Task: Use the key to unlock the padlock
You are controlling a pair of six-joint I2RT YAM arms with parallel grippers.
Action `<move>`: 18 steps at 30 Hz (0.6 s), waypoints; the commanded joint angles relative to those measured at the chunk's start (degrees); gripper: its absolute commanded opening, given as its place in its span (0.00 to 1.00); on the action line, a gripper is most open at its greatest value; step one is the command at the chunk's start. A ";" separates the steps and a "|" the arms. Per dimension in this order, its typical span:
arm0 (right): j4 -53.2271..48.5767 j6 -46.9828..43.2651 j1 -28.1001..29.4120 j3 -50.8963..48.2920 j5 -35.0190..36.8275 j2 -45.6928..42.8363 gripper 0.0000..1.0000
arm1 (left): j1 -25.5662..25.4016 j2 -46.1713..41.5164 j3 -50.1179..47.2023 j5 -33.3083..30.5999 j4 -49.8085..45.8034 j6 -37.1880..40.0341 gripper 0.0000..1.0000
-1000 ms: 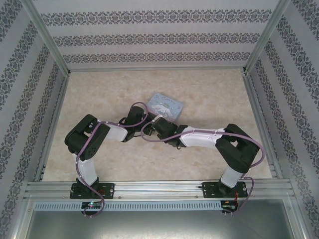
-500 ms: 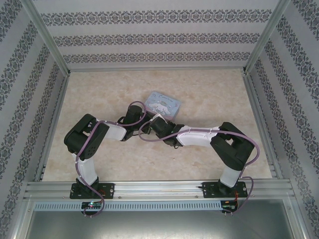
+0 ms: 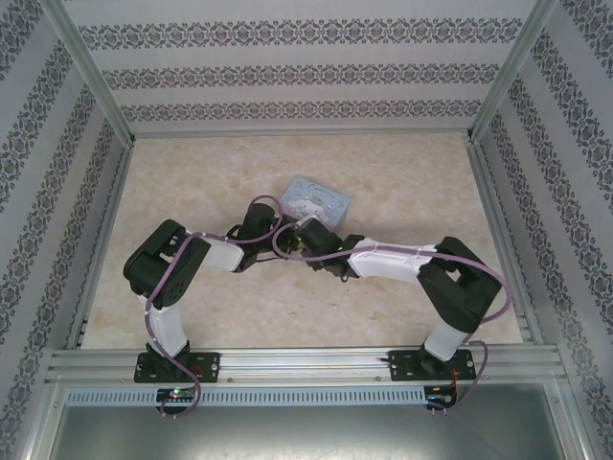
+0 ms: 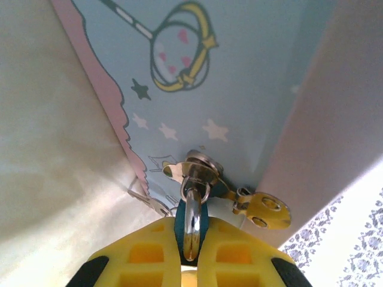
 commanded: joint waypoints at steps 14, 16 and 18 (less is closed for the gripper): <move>6.70 17.32 -3.77 -7.89 -19.19 -8.53 0.44 | -0.46 -2.41 2.46 1.59 -5.62 8.94 0.00; 7.58 17.77 -4.64 -8.38 -19.50 -7.95 0.43 | -0.51 -2.60 2.47 1.86 -5.68 9.00 0.00; 8.48 17.91 -5.86 -8.68 -19.79 -7.83 0.43 | -0.47 -2.91 2.36 2.29 -5.66 9.23 0.00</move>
